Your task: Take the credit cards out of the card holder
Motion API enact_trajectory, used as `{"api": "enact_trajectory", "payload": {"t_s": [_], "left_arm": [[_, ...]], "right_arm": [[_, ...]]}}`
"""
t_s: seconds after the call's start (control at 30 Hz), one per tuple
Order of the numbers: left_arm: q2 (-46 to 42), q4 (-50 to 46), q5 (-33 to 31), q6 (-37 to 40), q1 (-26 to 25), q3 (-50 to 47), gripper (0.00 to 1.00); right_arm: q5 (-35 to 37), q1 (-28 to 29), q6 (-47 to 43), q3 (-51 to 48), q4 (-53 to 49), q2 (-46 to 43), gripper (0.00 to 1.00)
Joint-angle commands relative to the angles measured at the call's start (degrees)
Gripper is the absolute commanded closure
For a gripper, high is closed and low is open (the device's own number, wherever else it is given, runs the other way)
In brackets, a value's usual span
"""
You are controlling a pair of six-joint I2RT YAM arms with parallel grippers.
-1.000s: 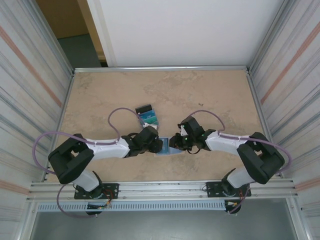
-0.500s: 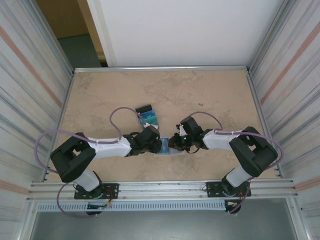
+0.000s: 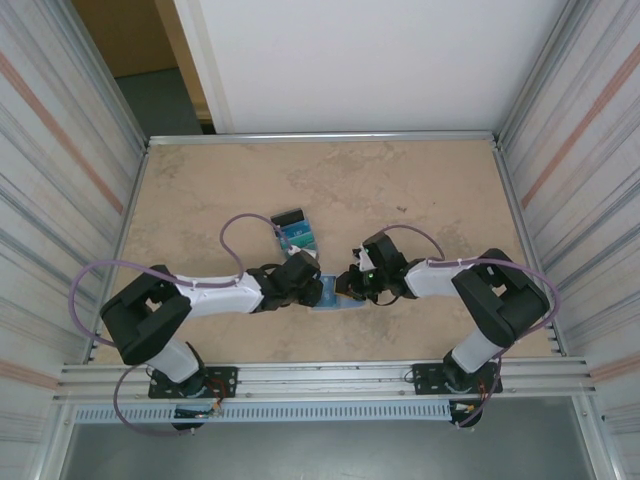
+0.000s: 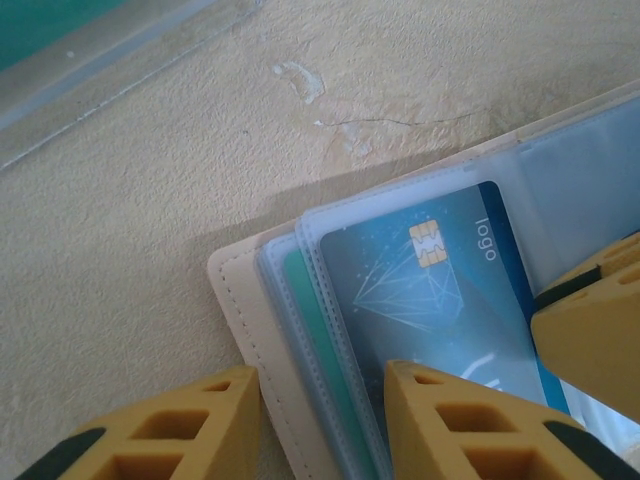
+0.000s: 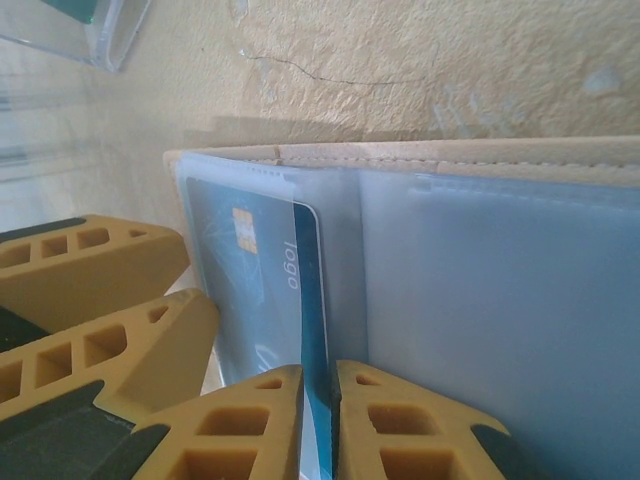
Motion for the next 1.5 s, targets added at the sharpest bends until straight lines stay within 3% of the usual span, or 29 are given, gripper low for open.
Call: {"api": "enact_trajectory", "payload": {"t_s": [0.0,0.23,0.7,0.97,1.23,1.47], "left_arm": [[0.66,-3.28,-0.13,0.11,-0.70,0.28,0.62],[0.37,-3.36,0.04,-0.24,-1.24,0.30,0.62],[0.85,-2.94,0.46,-0.44,-1.98,0.96,0.62],[0.61,-2.91,0.07,-0.95,-2.16,0.85,0.62],[-0.41,-3.86,-0.96,-1.01,-2.18,0.87,0.60],[-0.83,-4.60,-1.81,-0.90,-2.07,0.84,0.58]], "right_arm": [[-1.72,-0.43,1.57,-0.67,2.57,1.28,0.84],[-0.81,-0.35,1.48,-0.65,1.08,2.35,0.84],[-6.81,-1.53,6.46,-3.81,14.69,4.01,0.85],[-7.15,-1.79,6.49,-4.19,15.72,4.01,0.91],[-5.74,-2.15,4.18,-3.57,11.43,3.11,1.00],[-1.27,-2.30,-1.60,-0.95,-0.16,-0.08,1.00]]}}
